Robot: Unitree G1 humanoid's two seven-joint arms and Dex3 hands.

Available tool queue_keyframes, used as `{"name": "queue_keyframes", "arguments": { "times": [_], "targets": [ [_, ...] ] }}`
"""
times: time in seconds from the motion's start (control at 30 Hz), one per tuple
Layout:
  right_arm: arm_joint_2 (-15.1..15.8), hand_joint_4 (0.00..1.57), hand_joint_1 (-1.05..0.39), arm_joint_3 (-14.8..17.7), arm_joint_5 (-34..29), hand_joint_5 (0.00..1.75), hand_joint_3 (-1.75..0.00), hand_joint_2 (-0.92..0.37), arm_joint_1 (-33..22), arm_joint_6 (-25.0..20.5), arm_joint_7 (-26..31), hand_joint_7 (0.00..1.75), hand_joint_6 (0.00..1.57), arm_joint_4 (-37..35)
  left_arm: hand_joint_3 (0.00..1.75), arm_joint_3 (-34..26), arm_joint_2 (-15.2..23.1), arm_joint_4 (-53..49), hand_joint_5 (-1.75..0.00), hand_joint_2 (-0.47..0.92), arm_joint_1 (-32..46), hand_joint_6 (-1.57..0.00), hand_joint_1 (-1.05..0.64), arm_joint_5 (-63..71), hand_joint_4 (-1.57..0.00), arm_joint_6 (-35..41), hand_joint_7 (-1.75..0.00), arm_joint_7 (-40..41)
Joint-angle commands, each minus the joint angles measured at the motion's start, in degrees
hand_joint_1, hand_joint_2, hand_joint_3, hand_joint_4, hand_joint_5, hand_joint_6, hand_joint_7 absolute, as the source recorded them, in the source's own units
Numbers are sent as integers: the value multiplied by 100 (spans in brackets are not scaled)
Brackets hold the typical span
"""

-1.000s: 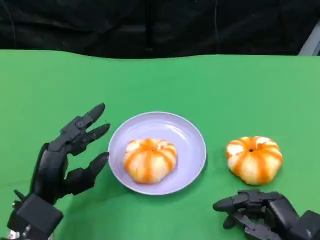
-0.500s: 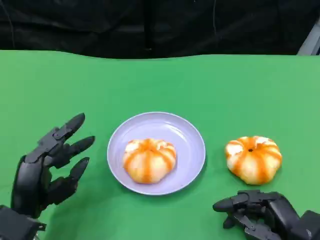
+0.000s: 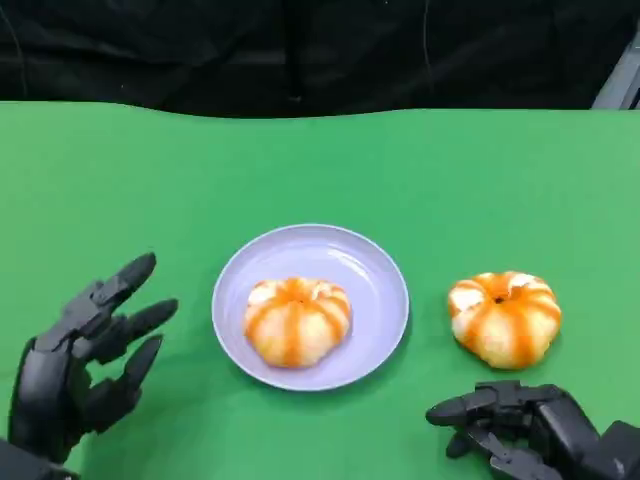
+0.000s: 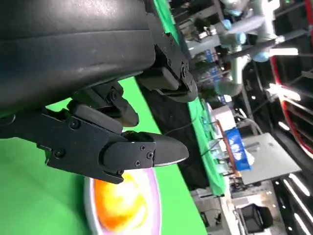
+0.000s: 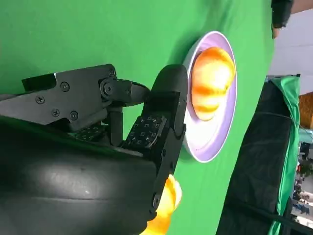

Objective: Grasp the bread from the table and place it into the plate.

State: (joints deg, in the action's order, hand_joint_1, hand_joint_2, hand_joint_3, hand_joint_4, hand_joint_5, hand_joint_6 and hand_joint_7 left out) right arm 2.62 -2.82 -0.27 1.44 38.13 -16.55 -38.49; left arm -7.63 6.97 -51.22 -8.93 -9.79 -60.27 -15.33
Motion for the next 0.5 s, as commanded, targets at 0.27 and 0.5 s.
{"name": "queue_keyframes", "arguments": {
  "times": [0.27, 0.5],
  "targets": [
    [129, 78, -3, 78, 96, 115, -44, -92, 11, 20, -41, 29, 110, -112, 41, -118, -122, -41, -4, 92, 57, -63, -41, -381, -86, 327, -3, -478],
    [126, 77, -4, 77, 107, 116, -44, -92, 21, 63, -51, 30, 109, -120, 41, -194, -138, -22, -4, 92, 79, -84, 4, -125, -90, 716, -9, -245]
  ]
}}
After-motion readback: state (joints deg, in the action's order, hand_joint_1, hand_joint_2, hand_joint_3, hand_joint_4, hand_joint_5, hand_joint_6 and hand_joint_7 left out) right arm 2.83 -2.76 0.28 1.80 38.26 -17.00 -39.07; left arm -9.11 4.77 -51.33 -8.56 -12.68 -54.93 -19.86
